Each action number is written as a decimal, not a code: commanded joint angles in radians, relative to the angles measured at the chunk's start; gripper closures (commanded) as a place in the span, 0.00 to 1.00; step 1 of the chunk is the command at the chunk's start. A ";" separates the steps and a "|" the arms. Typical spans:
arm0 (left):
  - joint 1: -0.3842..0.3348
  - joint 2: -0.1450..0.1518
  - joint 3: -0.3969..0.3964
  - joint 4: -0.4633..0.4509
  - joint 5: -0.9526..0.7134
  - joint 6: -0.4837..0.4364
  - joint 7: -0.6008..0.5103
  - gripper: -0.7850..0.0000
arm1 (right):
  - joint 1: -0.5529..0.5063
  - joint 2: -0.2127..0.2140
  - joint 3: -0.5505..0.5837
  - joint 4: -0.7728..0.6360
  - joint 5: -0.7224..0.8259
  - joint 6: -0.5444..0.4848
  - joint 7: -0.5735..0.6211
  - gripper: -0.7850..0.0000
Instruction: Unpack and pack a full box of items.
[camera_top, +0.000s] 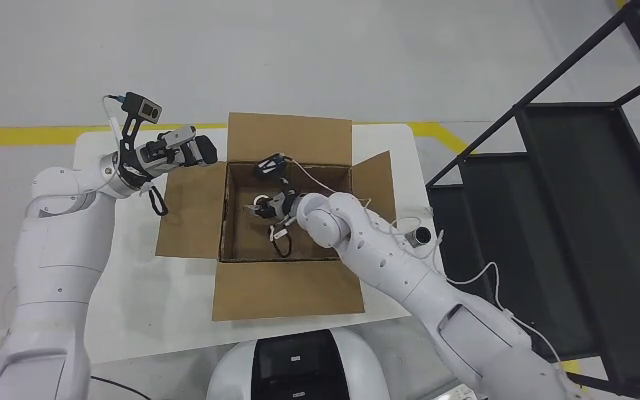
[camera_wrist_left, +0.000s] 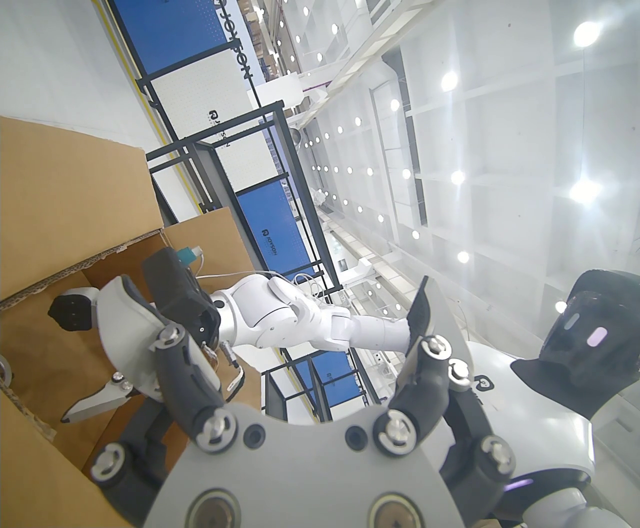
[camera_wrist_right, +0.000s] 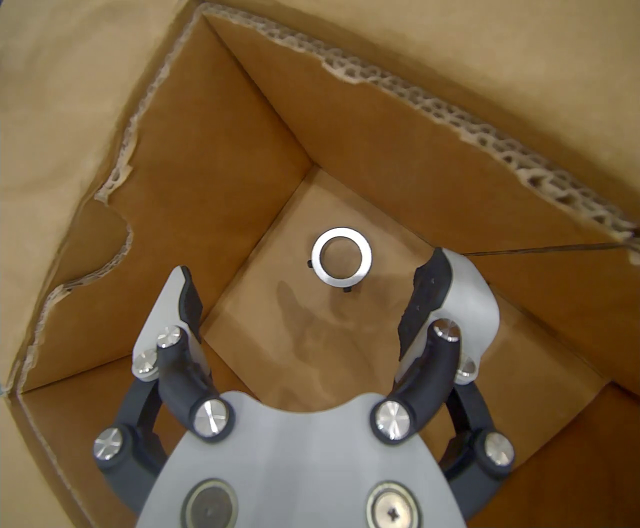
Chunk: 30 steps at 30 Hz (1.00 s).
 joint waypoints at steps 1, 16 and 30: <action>0.000 0.000 0.000 0.000 0.000 0.000 0.000 0.00 | 0.000 0.000 0.000 0.000 0.001 -0.001 0.001 0.00; 0.000 0.000 0.000 0.000 0.000 0.000 0.000 0.00 | -0.006 -0.007 -0.010 0.022 -0.020 -0.004 -0.010 0.00; 0.000 0.000 0.000 0.000 0.000 0.000 0.000 0.00 | 0.026 -0.071 -0.073 0.189 -0.024 0.050 -0.111 0.62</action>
